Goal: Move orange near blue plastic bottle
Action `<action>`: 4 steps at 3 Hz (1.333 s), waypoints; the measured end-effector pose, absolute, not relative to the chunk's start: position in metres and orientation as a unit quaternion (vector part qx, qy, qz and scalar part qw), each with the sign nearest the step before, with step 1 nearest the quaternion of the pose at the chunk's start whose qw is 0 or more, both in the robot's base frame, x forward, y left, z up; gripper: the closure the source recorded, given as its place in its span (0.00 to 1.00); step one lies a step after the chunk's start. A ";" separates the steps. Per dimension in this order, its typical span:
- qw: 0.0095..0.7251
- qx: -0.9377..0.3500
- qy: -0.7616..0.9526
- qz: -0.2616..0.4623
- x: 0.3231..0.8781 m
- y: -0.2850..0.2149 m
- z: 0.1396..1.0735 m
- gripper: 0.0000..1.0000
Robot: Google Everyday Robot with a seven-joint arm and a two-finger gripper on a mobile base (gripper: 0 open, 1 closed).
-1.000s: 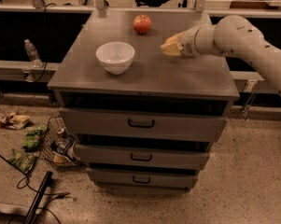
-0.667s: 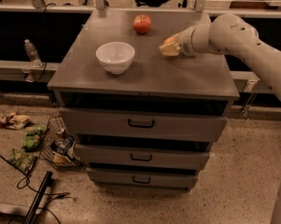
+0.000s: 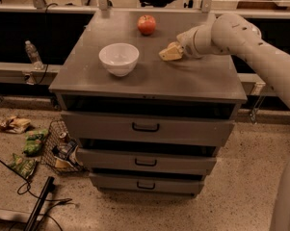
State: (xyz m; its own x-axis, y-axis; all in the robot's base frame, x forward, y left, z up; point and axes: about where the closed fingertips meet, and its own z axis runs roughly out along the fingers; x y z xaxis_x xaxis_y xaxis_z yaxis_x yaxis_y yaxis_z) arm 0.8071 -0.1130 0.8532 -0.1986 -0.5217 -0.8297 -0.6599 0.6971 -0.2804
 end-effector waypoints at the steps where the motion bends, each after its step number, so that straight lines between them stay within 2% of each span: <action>1: 0.501 -0.390 0.770 0.066 0.804 -0.111 0.855 0.00; 2: 0.500 -0.394 0.769 0.064 0.802 -0.110 0.856 0.00; 4: 0.554 -0.383 0.734 0.083 0.794 -0.113 0.902 0.00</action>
Offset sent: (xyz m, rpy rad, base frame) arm -0.0122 0.0002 0.0113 -0.0379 -0.0070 0.0178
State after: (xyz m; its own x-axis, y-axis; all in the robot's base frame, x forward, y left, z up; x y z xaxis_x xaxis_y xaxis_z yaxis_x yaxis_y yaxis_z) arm 0.7938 -0.1127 0.9017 -0.0926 -0.4714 -0.8771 -0.6545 0.6926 -0.3031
